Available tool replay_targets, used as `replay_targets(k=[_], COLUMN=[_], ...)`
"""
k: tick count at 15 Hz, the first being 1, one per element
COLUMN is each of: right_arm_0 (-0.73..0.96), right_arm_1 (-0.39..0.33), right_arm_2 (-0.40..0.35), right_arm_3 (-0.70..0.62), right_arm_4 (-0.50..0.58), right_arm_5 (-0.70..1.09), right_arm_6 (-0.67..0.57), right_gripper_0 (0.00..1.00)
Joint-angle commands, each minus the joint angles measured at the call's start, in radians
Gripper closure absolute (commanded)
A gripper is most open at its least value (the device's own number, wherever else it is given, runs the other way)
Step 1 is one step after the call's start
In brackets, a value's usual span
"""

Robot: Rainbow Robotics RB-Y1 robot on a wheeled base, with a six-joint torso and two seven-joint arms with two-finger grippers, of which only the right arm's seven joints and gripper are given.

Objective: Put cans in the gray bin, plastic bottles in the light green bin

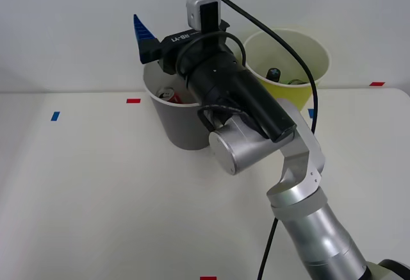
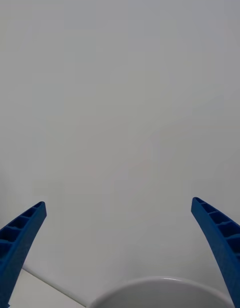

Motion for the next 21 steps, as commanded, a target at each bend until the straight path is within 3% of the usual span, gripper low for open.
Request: replay_targets(k=[1,11,14,17,21], right_arm_0=[0.0,0.025,0.14,0.348,0.736], right_arm_1=[0.0,-0.021,-0.14,-0.301,-0.492], right_arm_2=[0.003,-0.037,-0.044,-0.047,-0.124], right_arm_3=[-0.001,-0.064,-0.199,-0.392,-0.614], right_arm_4=[-0.002,-0.021,-0.038,-0.051,-0.054], right_arm_5=[-0.005,-0.026,-0.026,-0.026,-0.087], right_arm_6=[-0.005,-0.029,-0.045,-0.169,-0.318], right_gripper_0=[0.0,0.0,0.0,0.0,0.0])
